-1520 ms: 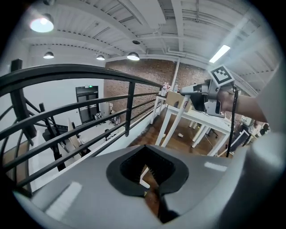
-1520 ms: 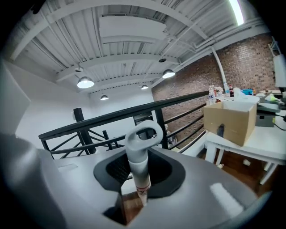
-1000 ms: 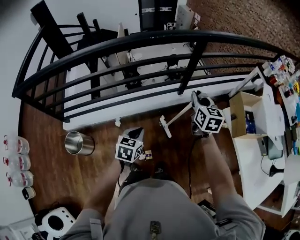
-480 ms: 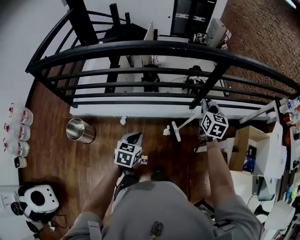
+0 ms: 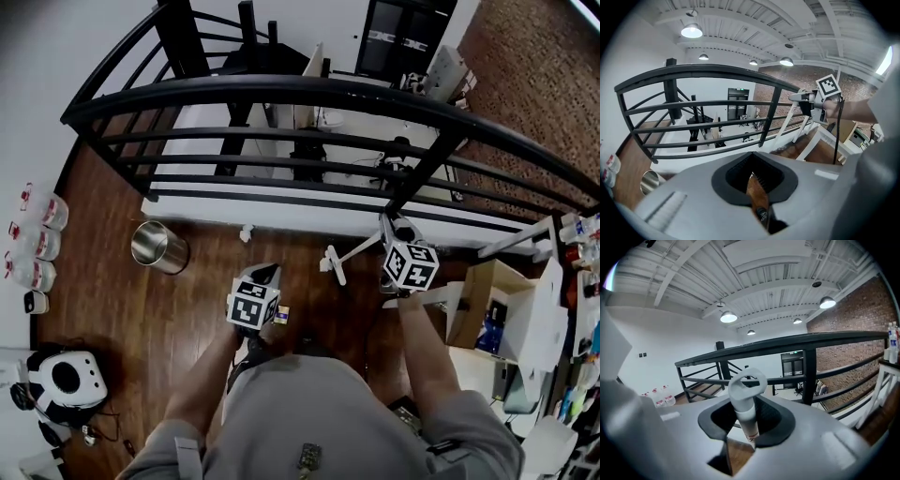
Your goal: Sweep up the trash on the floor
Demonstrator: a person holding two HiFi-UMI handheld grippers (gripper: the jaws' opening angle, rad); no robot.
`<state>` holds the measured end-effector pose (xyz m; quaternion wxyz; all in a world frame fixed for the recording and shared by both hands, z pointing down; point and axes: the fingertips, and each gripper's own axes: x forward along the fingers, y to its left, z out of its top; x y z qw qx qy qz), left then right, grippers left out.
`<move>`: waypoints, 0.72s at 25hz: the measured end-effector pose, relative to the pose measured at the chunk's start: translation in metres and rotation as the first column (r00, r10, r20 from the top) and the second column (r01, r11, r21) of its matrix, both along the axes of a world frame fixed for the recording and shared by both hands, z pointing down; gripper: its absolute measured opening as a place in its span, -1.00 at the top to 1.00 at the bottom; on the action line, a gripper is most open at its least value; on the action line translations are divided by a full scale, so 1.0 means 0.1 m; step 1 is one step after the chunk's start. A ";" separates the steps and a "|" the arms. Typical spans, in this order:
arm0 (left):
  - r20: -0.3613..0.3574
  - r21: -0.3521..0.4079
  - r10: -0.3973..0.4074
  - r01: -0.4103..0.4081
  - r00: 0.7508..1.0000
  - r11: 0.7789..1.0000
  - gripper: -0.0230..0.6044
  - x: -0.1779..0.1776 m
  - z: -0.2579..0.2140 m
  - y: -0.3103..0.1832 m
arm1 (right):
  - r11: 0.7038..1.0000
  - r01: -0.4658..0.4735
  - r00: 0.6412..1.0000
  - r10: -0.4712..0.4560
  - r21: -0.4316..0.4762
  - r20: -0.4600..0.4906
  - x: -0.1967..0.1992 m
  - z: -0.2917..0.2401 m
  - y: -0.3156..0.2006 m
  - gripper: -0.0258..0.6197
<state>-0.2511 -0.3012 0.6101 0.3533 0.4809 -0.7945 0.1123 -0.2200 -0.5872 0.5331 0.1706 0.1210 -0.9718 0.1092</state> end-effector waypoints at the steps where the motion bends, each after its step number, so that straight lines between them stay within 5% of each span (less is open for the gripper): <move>1: -0.002 0.001 0.001 -0.001 1.000 1.000 0.90 0.02 0.01 0.02 | 1.000 0.013 1.000 -0.013 -0.005 -0.001 0.02 0.01 0.08 0.67; 18: 0.003 0.023 -0.089 0.089 0.996 0.996 0.90 -0.01 -0.06 0.94 | 0.969 0.245 0.968 -0.246 -0.021 -0.056 0.02 0.05 1.57 0.67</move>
